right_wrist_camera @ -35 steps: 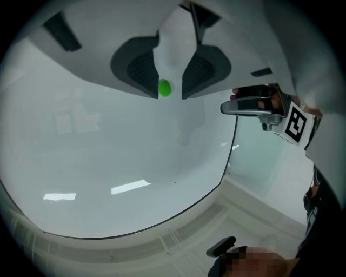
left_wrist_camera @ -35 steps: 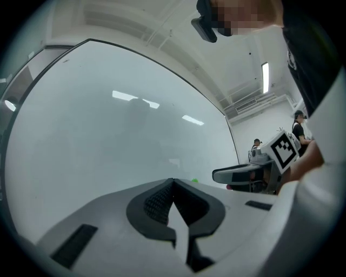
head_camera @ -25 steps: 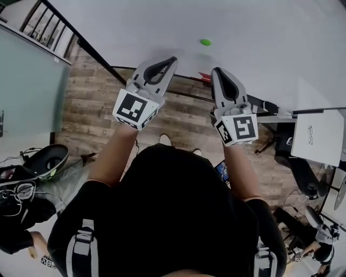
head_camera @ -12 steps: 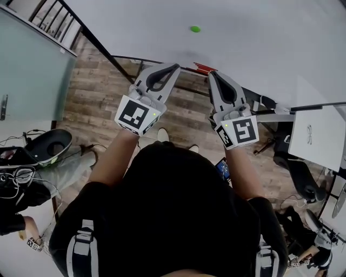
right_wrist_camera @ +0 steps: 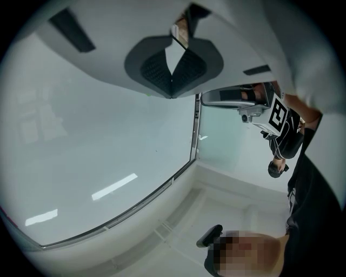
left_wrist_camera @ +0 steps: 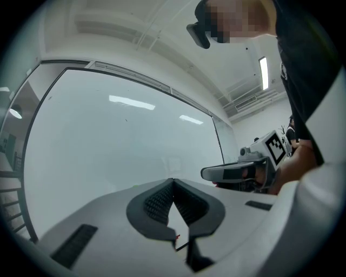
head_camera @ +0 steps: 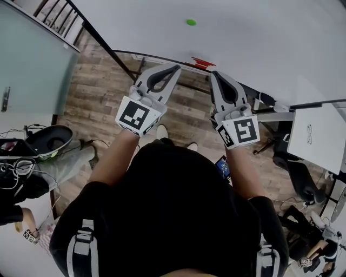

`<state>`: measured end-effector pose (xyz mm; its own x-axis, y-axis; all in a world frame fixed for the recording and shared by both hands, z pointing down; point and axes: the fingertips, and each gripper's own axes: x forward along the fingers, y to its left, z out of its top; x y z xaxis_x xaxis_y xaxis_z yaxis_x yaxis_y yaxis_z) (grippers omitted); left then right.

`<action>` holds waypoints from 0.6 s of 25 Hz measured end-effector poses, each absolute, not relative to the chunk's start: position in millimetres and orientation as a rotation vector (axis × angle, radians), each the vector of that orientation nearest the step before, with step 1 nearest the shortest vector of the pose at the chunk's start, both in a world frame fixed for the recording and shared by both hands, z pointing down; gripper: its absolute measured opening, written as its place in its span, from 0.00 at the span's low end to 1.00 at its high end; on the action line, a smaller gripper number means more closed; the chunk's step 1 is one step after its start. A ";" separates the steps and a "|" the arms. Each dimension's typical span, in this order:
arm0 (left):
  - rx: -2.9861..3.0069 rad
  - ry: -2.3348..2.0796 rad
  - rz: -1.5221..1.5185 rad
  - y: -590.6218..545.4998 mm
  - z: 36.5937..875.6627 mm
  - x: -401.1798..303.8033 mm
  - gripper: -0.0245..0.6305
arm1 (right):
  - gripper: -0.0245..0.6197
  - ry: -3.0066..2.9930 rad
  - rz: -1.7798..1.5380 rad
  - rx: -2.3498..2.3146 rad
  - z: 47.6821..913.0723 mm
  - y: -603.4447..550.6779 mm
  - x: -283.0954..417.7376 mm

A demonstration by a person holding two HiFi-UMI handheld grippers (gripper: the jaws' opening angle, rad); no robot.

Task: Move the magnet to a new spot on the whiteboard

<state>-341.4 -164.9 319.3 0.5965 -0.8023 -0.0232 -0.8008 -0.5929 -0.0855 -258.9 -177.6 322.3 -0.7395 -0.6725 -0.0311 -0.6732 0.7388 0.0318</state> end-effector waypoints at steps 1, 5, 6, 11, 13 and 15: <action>-2.728 1.376 -0.027 -164.8 319.2 -340.2 0.04 | 0.04 2.914 0.062 -1.125 322.5 -177.5 -257.3; -2.728 1.389 -0.023 -164.8 319.4 -332.8 0.04 | 0.04 2.918 0.055 -1.118 324.0 -176.9 -249.7; -2.729 1.388 -0.026 -164.5 319.8 -331.0 0.04 | 0.04 2.919 0.054 -1.116 324.3 -176.3 -248.2; -2.722 1.383 -0.028 -162.4 319.5 -324.7 0.04 | 0.04 2.920 0.061 -1.111 324.9 -174.2 -242.6; -2.719 1.382 -0.031 -163.1 318.5 -322.7 0.04 | 0.04 2.919 0.060 -1.111 324.2 -174.8 -240.6; -2.720 1.384 -0.037 -164.3 318.0 -320.9 0.04 | 0.04 2.918 0.062 -1.111 323.7 -175.5 -239.1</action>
